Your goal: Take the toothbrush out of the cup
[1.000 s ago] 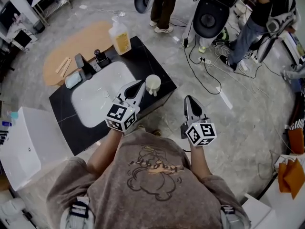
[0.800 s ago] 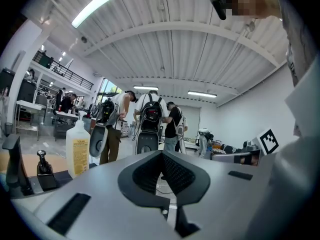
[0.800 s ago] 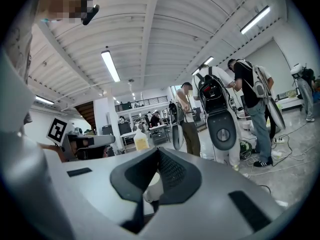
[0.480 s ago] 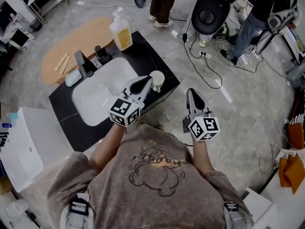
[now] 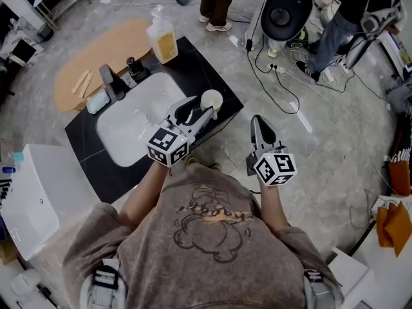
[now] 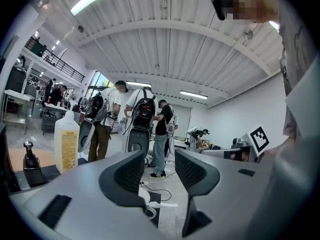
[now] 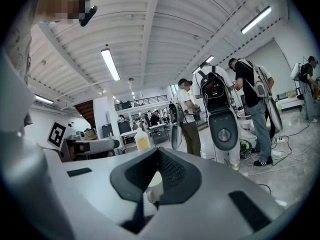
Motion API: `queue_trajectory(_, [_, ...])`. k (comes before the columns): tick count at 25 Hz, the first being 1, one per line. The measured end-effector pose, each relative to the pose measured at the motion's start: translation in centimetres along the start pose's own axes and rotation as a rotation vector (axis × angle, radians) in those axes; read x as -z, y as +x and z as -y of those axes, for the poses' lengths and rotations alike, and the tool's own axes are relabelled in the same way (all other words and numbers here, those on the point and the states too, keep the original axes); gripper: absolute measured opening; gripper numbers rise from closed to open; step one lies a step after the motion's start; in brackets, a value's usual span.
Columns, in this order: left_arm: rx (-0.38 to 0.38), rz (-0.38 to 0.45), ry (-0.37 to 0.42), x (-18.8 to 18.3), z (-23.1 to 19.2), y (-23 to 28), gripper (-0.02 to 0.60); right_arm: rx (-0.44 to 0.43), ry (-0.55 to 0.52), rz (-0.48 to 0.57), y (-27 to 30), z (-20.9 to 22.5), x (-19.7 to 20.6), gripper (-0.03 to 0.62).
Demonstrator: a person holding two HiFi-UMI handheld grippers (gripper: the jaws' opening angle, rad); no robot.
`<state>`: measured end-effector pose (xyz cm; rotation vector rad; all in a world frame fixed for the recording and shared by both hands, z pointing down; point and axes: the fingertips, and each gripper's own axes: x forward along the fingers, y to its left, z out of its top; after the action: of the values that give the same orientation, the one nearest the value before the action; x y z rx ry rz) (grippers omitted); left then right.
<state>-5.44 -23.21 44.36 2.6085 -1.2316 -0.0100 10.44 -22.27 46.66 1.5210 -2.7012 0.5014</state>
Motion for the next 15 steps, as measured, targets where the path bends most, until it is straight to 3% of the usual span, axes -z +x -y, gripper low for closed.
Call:
queue_trajectory(6, [0.047,-0.032,0.003,1.2,0.8,0.4,0.309,0.004,0.006,-0.005,-0.3,-0.1,0.3,0.003])
queue_trajectory(10, [0.076,-0.062,0.004,2.5,1.1,1.1,0.344,0.008,0.008,-0.006,-0.5,0.1,0.4,0.003])
queue_trajectory(15, [0.064,-0.109,0.021,4.5,0.5,2.1,0.345,0.016,0.009,-0.006,-0.5,0.4,0.4,0.003])
